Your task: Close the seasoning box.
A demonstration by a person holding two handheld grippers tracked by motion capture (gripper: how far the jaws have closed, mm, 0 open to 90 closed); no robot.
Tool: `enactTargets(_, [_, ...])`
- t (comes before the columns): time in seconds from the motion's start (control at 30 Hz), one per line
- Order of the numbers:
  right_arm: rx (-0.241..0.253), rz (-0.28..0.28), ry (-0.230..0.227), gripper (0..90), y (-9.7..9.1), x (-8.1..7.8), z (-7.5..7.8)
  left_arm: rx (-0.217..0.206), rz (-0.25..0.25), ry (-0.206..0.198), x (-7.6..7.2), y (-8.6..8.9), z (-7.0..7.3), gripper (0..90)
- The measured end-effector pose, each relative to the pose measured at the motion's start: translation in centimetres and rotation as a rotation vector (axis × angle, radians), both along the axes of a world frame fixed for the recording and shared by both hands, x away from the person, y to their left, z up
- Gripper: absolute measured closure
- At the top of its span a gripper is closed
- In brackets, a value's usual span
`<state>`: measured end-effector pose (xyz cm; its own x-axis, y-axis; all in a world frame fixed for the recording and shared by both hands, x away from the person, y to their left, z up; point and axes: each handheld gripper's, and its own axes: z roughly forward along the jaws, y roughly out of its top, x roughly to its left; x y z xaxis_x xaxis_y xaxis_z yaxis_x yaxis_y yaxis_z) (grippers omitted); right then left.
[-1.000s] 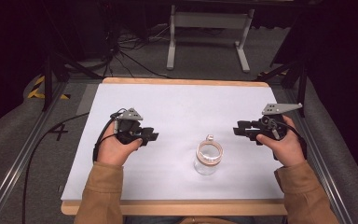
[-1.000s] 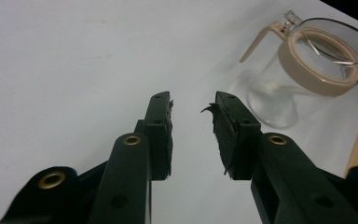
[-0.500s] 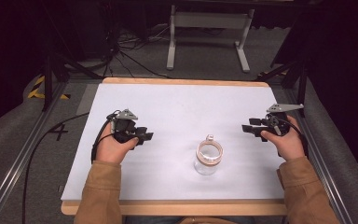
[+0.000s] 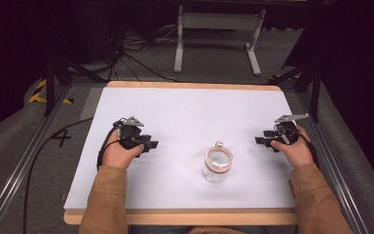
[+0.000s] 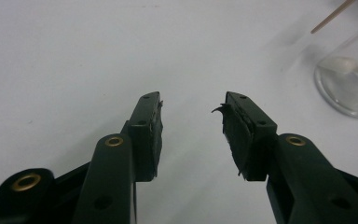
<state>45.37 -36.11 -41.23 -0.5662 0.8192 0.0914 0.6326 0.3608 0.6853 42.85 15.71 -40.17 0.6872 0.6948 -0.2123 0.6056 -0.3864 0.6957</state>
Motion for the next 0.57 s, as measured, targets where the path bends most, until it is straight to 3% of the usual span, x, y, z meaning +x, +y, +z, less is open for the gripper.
enactTargets(0.13, [-0.006, 0.002, 0.018, 43.1, 0.0, 0.1, -0.7, 0.000, 0.005, 0.028, 0.2, -0.1, -0.6, 56.7])
enactTargets(0.23, [-0.038, 0.011, 0.042, 42.7, 0.2, 0.3, -1.3, 0.007, -0.003, 0.033, 0.4, -0.2, -0.7, 55.2])
enactTargets(0.47, [-0.046, 0.017, 0.035, 41.5, 0.4, 0.2, -1.5, 0.020, -0.025, 0.038, 0.4, -0.5, -0.7, 52.5])
enactTargets(0.57, [-0.053, 0.021, 0.017, 41.5, 0.5, 0.1, -1.4, 0.030, -0.023, 0.020, 0.4, -0.7, -0.7, 49.5])
